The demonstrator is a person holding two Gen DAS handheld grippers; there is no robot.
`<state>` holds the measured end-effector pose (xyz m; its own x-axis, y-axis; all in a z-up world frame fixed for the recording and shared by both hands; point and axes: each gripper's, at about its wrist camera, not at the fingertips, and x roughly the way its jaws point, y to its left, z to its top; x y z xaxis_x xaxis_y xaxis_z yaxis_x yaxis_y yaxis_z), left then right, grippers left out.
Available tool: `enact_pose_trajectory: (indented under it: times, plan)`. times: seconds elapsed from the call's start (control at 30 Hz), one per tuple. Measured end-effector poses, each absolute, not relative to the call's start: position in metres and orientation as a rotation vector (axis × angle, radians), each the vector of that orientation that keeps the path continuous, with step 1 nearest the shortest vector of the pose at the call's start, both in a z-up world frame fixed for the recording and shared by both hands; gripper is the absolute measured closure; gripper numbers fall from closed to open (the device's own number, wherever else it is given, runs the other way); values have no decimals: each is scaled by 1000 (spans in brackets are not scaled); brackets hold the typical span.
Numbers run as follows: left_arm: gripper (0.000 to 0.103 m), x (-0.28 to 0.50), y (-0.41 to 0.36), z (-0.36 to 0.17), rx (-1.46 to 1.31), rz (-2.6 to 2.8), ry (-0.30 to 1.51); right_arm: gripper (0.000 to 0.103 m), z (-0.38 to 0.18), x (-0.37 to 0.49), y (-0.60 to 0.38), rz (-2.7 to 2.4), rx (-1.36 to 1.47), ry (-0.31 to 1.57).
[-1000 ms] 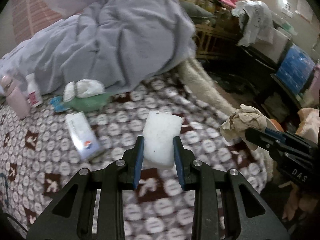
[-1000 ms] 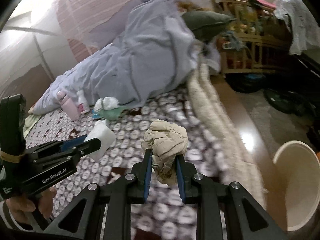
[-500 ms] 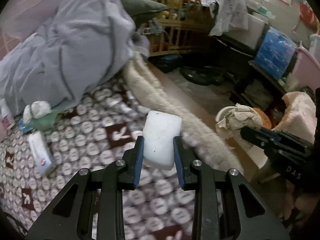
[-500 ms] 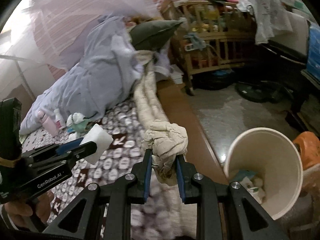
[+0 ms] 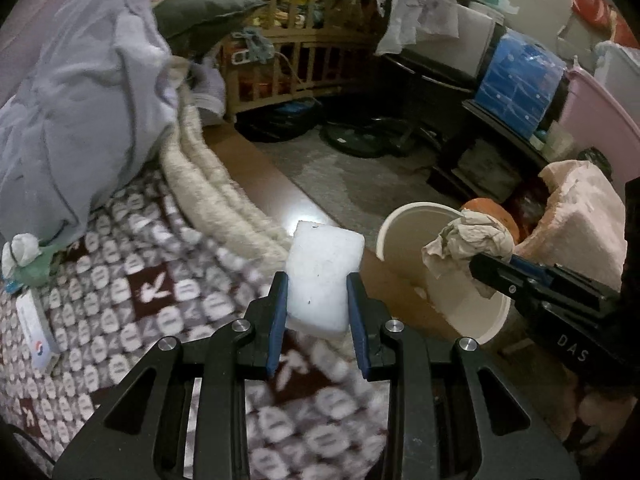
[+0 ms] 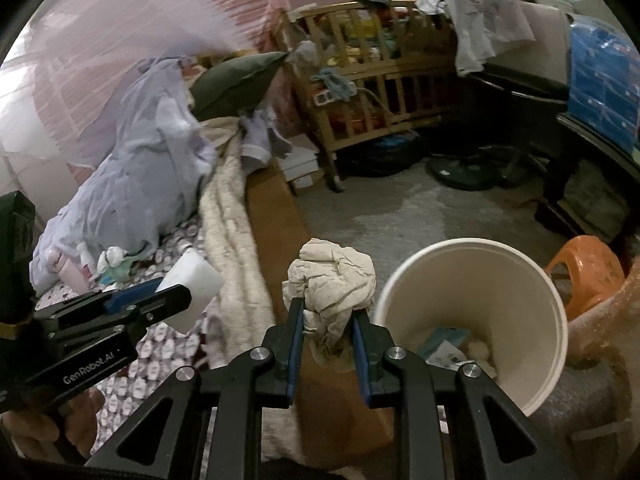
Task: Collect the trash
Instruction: 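Carry the sponge and beige cloth toward the white bucket with both tools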
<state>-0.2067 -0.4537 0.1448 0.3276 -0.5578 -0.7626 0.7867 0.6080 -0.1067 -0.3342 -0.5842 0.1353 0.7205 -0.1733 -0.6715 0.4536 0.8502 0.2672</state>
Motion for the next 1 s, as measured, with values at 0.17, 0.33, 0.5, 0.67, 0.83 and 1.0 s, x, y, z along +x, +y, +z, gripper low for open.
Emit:
enact_pose_trajectory:
  times: [0.17, 0.33, 0.5, 0.67, 0.83, 1.0]
  plan:
    - [77, -214, -472, 142, 324, -926, 864, 82, 131, -347, -601, -400, 457, 687]
    - [77, -221, -491, 135, 348, -953, 870, 82, 124, -356, -616, -433, 478, 695]
    - [77, -228, -508, 130, 366, -978, 877, 82, 118, -361, -626, -464, 485, 705]
    - [77, -235, -523, 127, 370, -1018, 888, 82, 110, -366, -637, -482, 507, 715]
    - [77, -241, -537, 124, 372, -1046, 902, 82, 105, -370, -644, -499, 523, 721]
    - [77, -242, -548, 120, 369, -1065, 929, 82, 99, -373, -650, -511, 537, 728]
